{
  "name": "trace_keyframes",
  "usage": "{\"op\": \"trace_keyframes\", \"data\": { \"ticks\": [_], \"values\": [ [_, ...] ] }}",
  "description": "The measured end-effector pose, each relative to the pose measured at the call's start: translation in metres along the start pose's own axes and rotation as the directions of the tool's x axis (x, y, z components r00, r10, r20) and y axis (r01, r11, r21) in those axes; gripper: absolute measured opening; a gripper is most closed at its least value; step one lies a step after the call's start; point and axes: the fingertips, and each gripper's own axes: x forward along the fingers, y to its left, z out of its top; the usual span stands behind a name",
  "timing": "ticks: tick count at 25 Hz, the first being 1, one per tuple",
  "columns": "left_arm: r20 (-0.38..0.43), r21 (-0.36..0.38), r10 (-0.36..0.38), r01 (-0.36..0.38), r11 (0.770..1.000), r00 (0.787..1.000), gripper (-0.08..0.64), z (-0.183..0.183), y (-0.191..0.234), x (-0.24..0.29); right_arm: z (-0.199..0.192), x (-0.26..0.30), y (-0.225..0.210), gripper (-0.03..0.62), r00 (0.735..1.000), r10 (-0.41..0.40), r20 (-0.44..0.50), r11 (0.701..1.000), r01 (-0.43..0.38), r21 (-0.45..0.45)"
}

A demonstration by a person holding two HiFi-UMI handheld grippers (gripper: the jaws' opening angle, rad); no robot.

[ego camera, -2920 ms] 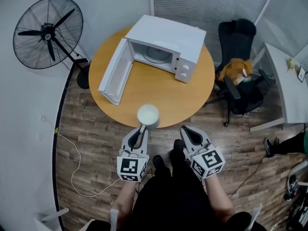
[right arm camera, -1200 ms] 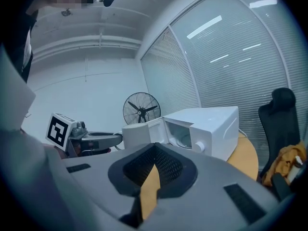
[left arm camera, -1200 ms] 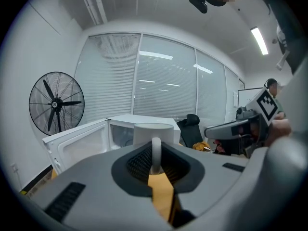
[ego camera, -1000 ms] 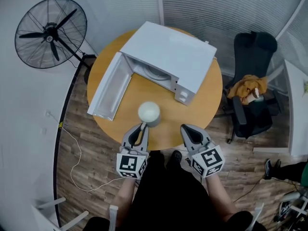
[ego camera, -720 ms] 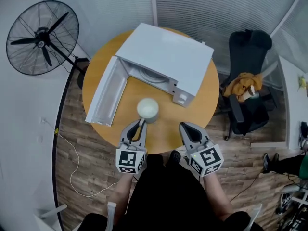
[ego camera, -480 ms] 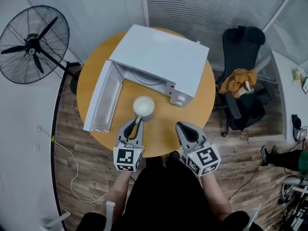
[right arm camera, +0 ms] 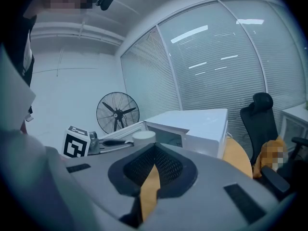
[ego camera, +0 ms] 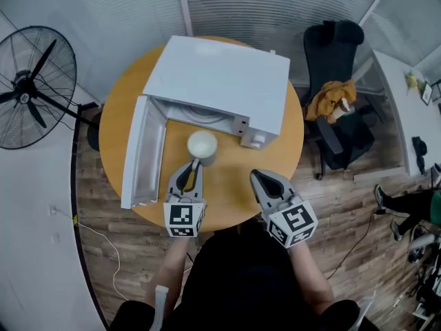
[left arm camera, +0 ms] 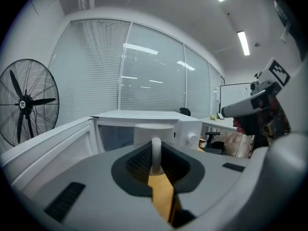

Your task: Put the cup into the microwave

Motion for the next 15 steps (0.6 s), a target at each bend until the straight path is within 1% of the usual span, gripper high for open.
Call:
{"op": "trace_keyframes", "data": {
  "ticks": [7,10,15],
  "values": [
    [-0.005,0.009,-0.002,0.002,1.000,1.000,0.034,-0.013,0.021,0.032,-0.004,0.008,0.001,0.009,0.999,-0.025,-0.022,1.000,0.026,0.014],
    [0.009,-0.001,0.000,0.000,1.000,1.000,0.034,-0.015,0.027,0.047,-0.008,0.011,-0.001,0.009,0.999,-0.032,-0.038,0.999,0.032,0.007],
    [0.008,0.014,0.006,-0.006,1.000,1.000,0.034,-0.026,0.036,0.072,-0.007,0.017,-0.002,0.009,0.998,-0.034,-0.049,0.999,0.035,0.004]
  ]
}}
